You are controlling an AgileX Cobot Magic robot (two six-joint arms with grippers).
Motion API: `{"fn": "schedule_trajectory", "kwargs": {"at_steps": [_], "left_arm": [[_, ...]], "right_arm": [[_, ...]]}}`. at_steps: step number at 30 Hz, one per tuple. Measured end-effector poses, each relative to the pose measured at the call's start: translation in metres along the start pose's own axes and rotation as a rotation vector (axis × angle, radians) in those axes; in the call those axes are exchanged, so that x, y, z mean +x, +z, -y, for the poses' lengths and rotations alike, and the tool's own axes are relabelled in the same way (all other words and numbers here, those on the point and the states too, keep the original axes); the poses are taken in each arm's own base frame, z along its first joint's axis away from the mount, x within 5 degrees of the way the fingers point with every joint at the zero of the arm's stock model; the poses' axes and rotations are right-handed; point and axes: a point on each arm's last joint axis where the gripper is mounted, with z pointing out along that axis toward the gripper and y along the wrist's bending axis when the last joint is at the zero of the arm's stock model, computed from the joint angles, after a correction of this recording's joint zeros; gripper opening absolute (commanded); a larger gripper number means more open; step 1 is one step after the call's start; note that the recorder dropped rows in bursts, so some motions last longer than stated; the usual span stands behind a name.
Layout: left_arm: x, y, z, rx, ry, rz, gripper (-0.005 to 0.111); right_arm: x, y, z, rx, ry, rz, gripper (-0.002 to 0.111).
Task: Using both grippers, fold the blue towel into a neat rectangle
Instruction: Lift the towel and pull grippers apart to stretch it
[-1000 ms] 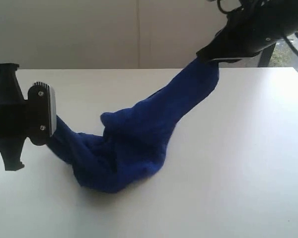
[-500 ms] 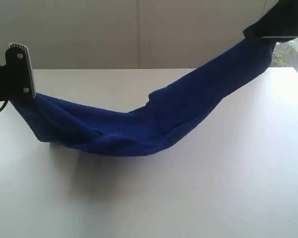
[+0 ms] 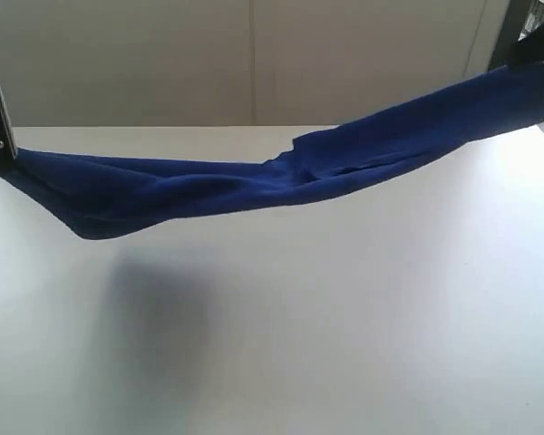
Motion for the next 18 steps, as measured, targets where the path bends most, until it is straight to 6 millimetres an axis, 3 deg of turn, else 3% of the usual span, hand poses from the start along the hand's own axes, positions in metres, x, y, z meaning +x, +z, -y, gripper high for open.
{"fn": "schedule_trajectory", "kwargs": {"at_steps": [4,11,15,18], "left_arm": [[0.0,0.009,0.004,0.035,-0.011,0.067,0.0],[-0.003,0.04,0.021,0.14,0.046,0.073,0.0],[-0.011,0.058,0.009,0.125,0.078,0.086,0.0],[-0.018,0.063,-0.014,0.065,0.071,0.096,0.0]], "right_arm": [[0.001,0.004,0.0,0.011,0.006,-0.027,0.0],[0.006,0.037,-0.008,-0.018,-0.001,-0.117,0.0],[0.009,0.061,-0.015,-0.033,-0.014,-0.162,0.0],[0.01,0.071,-0.017,-0.039,-0.019,-0.173,0.0]]}}
